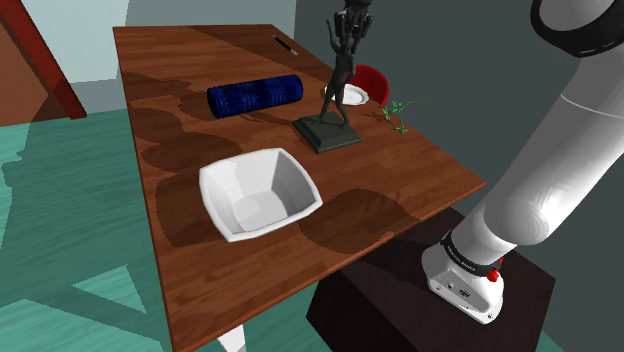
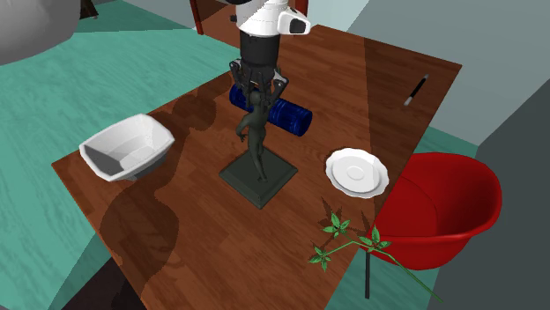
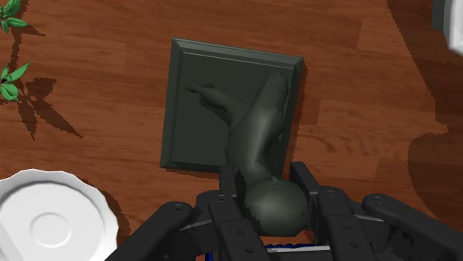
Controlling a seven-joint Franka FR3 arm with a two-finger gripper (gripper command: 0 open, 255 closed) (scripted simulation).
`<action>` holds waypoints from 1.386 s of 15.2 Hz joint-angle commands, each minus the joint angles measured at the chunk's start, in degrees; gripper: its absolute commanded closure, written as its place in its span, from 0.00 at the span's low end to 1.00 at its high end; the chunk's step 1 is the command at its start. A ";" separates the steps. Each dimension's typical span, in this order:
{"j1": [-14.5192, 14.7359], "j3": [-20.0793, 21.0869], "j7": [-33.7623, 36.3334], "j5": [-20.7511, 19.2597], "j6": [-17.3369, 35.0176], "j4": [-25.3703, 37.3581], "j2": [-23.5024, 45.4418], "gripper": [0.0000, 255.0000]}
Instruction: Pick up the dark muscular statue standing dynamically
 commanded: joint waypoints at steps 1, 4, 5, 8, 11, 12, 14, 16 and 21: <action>0.01 0.01 0.00 0.02 0.03 -0.03 0.05 1.00; 0.00 0.00 -0.02 0.02 0.06 -0.08 0.03 1.00; -0.02 -0.01 -0.06 0.01 0.04 -0.10 0.00 1.00; -0.10 -0.04 0.05 0.08 -2.46 2.93 0.53 1.00; -0.19 -0.08 0.14 0.18 -5.05 6.21 1.22 1.00; -0.23 -0.09 0.17 0.22 -5.94 7.36 1.50 1.00; -0.32 -0.12 0.23 0.32 -7.74 9.78 2.11 1.00; -0.41 -0.15 0.29 0.43 -9.61 12.35 2.82 1.00; -0.69 -0.21 0.42 0.74 -13.72 18.31 4.68 1.00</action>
